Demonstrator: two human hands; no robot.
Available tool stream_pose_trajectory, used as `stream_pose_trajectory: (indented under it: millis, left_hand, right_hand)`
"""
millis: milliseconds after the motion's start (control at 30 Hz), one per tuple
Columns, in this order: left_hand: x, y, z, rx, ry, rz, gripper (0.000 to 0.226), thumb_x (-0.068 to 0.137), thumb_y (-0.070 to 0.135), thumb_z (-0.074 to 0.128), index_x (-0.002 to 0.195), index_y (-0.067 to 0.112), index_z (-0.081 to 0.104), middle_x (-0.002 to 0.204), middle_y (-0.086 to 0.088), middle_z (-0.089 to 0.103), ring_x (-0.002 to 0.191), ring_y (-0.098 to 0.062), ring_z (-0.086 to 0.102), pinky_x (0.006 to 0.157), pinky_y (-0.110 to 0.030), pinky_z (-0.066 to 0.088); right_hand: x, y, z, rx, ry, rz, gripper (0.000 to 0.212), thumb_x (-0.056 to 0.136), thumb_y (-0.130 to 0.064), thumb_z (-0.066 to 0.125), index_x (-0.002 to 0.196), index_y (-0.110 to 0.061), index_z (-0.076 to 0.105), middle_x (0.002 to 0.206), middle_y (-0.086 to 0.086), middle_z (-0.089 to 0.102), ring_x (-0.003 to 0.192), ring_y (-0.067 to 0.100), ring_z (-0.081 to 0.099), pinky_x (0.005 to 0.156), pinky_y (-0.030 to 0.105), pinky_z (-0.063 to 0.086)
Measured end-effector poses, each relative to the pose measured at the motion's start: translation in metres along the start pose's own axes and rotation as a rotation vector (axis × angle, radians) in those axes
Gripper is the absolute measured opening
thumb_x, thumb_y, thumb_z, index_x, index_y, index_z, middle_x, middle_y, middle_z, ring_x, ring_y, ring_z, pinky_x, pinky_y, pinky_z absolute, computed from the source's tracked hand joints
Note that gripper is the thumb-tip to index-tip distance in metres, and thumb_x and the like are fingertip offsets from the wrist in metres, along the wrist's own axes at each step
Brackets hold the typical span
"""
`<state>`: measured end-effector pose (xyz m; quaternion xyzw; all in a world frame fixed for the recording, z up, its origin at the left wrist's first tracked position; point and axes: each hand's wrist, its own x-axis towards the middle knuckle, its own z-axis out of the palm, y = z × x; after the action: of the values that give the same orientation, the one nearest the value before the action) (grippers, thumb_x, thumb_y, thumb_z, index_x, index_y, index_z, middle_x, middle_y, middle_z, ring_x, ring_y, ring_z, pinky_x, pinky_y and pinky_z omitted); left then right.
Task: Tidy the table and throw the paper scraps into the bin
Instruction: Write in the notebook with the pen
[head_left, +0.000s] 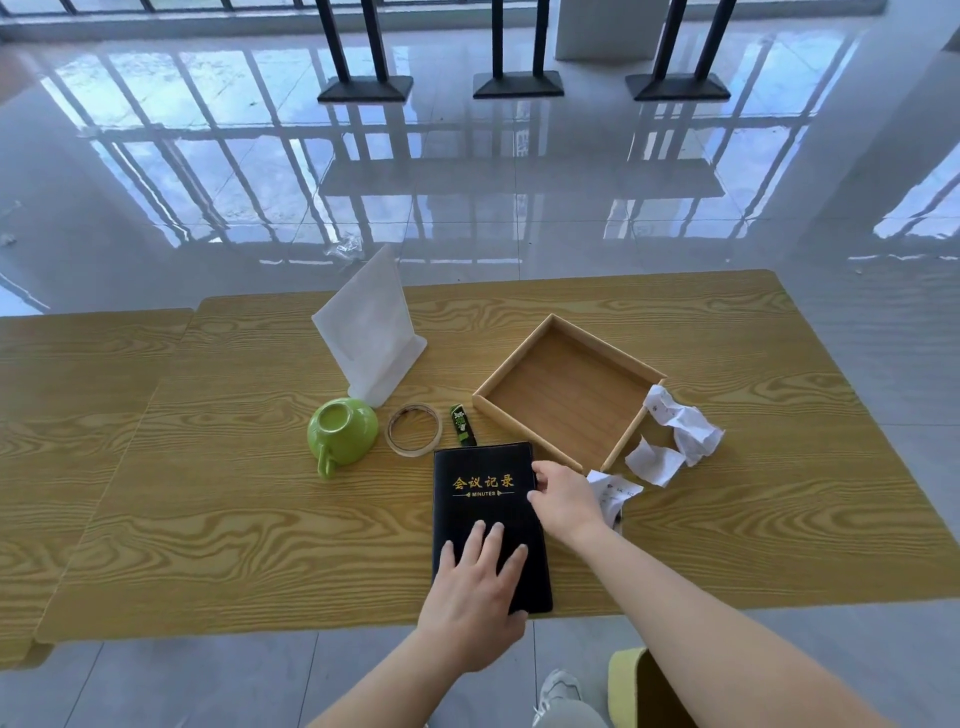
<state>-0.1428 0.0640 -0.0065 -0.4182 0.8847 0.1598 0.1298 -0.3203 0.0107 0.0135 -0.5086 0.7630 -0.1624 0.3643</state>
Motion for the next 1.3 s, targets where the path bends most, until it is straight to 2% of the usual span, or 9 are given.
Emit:
stream_pose_trajectory:
  millis: [67, 167, 367, 533, 633, 700, 767, 967, 1300]
  left_hand:
    - [0.0, 0.0, 0.002, 0.047, -0.014, 0.013, 0.075, 0.09, 0.051, 0.044, 0.152, 0.026, 0.008, 0.163, -0.013, 0.002, 0.149, -0.036, -0.006, 0.115, -0.065, 0.009]
    - [-0.001, -0.002, 0.006, 0.107, -0.015, 0.026, 0.076, 0.092, 0.046, 0.047, 0.153, 0.025, 0.006, 0.163, -0.015, 0.001, 0.149, -0.038, -0.006, 0.113, -0.068, 0.005]
    - [0.0, -0.012, 0.011, 0.116, 0.03, 0.033, 0.075, 0.092, 0.034, 0.051, 0.153, 0.029, 0.007, 0.164, -0.013, 0.003, 0.15, -0.036, -0.006, 0.116, -0.066, 0.006]
    - [0.004, -0.008, 0.005, -0.041, 0.06, -0.046, 0.073, 0.079, 0.039, 0.046, 0.149, 0.033, 0.026, 0.162, -0.006, 0.015, 0.15, -0.029, -0.001, 0.118, -0.059, 0.003]
    - [0.011, 0.003, -0.006, -0.128, 0.186, -0.146, 0.055, 0.082, 0.048, 0.047, 0.133, 0.027, 0.051, 0.143, -0.005, 0.044, 0.14, -0.028, 0.031, 0.115, -0.051, 0.024]
    - [0.021, 0.011, -0.015, -0.126, 0.304, -0.22, 0.048, 0.084, 0.052, 0.047, 0.121, 0.023, 0.058, 0.121, -0.001, 0.053, 0.118, -0.024, 0.046, 0.098, -0.042, 0.041]
    - [0.035, 0.02, -0.024, -0.168, 0.327, -0.348, 0.057, 0.084, 0.062, 0.045, 0.125, 0.022, 0.052, 0.119, -0.001, 0.051, 0.114, -0.024, 0.045, 0.087, -0.04, 0.044]
    - [0.071, 0.035, -0.023, -0.124, 0.125, -0.527, 0.108, 0.074, 0.085, 0.035, 0.153, 0.014, 0.012, 0.153, -0.013, 0.025, 0.139, -0.034, 0.02, 0.099, -0.055, 0.034]
    - [0.066, 0.033, -0.007, -0.059, 0.087, -0.485, 0.089, 0.083, 0.051, 0.047, 0.153, 0.016, 0.004, 0.158, -0.014, 0.011, 0.143, -0.035, 0.01, 0.103, -0.059, 0.027]
  right_hand:
    - [-0.003, 0.004, 0.002, 0.004, -0.006, 0.001, 0.05, 0.094, -0.017, 0.058, 0.142, -0.016, 0.048, 0.138, 0.005, 0.059, 0.128, 0.023, 0.053, 0.106, 0.042, 0.046]
    - [-0.013, 0.01, -0.001, 0.062, 0.061, -0.002, 0.044, 0.093, -0.017, 0.06, 0.137, -0.017, 0.053, 0.13, 0.001, 0.063, 0.113, 0.016, 0.061, 0.097, 0.034, 0.051]
    - [-0.043, 0.051, -0.025, 0.085, 0.325, 0.061, 0.01, 0.089, -0.016, 0.061, 0.091, -0.024, 0.067, 0.075, -0.013, 0.064, 0.071, 0.003, 0.059, 0.058, 0.018, 0.041]
    - [-0.055, 0.086, -0.034, -0.036, 0.333, 0.17, 0.007, 0.085, -0.022, 0.067, 0.081, -0.02, 0.062, 0.076, -0.01, 0.061, 0.071, 0.011, 0.056, 0.053, 0.021, 0.036]
    - [-0.054, 0.094, -0.032, -0.076, 0.29, 0.193, 0.011, 0.085, -0.031, 0.067, 0.088, -0.022, 0.061, 0.079, -0.009, 0.06, 0.075, 0.013, 0.057, 0.057, 0.024, 0.037]
    - [-0.053, 0.096, -0.029, -0.107, 0.266, 0.201, 0.015, 0.085, -0.031, 0.067, 0.091, -0.02, 0.058, 0.08, -0.007, 0.06, 0.076, 0.014, 0.057, 0.058, 0.026, 0.039]
    - [-0.053, 0.098, -0.025, -0.145, 0.246, 0.209, 0.019, 0.084, -0.029, 0.069, 0.091, -0.019, 0.055, 0.081, -0.005, 0.06, 0.074, 0.016, 0.057, 0.057, 0.027, 0.039]
    - [-0.059, 0.117, -0.021, -0.189, 0.245, 0.255, 0.007, 0.086, -0.02, 0.059, 0.089, -0.019, 0.054, 0.081, -0.004, 0.059, 0.072, 0.018, 0.054, 0.061, 0.031, 0.04]
    - [-0.078, 0.133, -0.037, -0.01, 0.342, 0.268, 0.021, 0.083, -0.019, 0.066, 0.103, -0.021, 0.06, 0.075, -0.01, 0.06, 0.072, 0.013, 0.058, 0.059, 0.03, 0.041]
